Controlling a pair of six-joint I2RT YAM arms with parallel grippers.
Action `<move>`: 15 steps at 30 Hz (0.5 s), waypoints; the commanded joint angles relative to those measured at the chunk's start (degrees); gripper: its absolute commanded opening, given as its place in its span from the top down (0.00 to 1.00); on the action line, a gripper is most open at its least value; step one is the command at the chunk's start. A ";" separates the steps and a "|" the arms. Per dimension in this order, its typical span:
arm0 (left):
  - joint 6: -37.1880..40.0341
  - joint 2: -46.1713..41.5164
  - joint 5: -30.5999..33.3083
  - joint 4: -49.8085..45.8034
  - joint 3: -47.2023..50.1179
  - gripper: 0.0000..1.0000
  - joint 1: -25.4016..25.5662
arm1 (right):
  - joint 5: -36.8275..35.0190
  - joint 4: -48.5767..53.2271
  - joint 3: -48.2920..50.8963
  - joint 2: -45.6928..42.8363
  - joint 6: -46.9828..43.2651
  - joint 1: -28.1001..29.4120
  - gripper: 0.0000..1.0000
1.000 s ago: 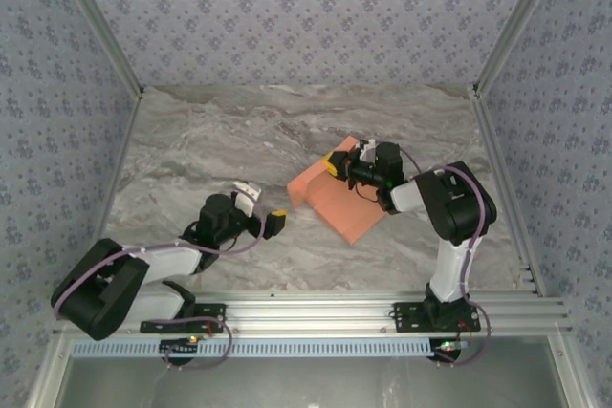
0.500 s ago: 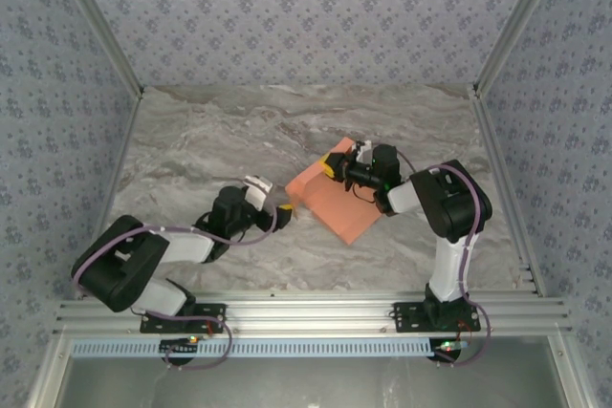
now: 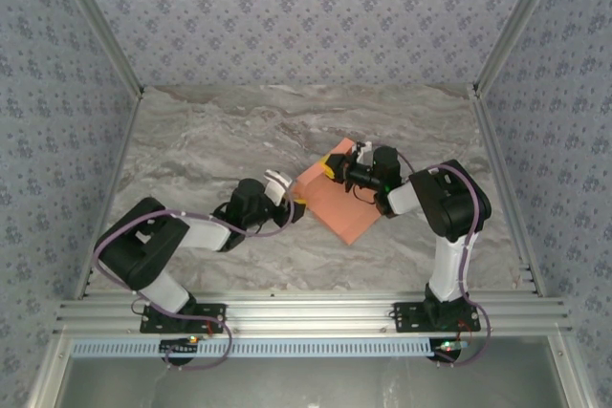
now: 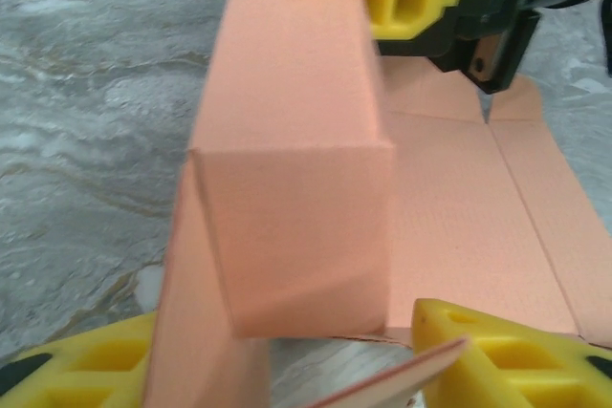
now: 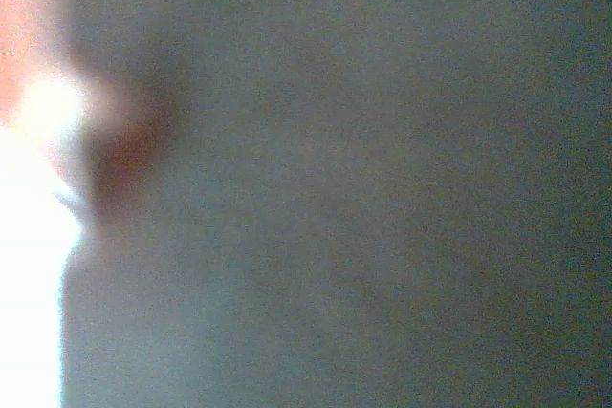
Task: Fold the paper box
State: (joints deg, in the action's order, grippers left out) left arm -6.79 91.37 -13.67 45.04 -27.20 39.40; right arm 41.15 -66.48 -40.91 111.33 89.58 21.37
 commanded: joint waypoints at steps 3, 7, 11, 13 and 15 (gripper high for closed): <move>-2.45 0.39 -2.14 2.44 -1.89 0.49 1.65 | -0.80 -0.69 1.42 0.91 0.48 0.31 1.00; -3.78 -0.92 -2.50 2.36 -0.96 0.48 2.52 | -0.89 -0.76 1.38 0.91 0.50 0.26 1.00; -3.83 -5.23 -2.93 1.77 2.04 0.37 2.78 | -0.78 -0.84 1.29 1.00 0.25 0.18 1.00; -2.71 -8.88 -1.27 1.62 4.86 0.33 2.71 | -0.50 -1.05 1.27 1.13 0.21 0.01 1.00; -1.15 -13.14 0.39 -0.27 7.21 0.30 2.59 | -0.20 -1.31 1.18 1.00 0.16 -0.09 1.00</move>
State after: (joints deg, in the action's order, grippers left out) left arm -9.65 83.68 -13.21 44.58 -22.22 41.39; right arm 41.74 -67.53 -40.05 111.33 89.62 21.52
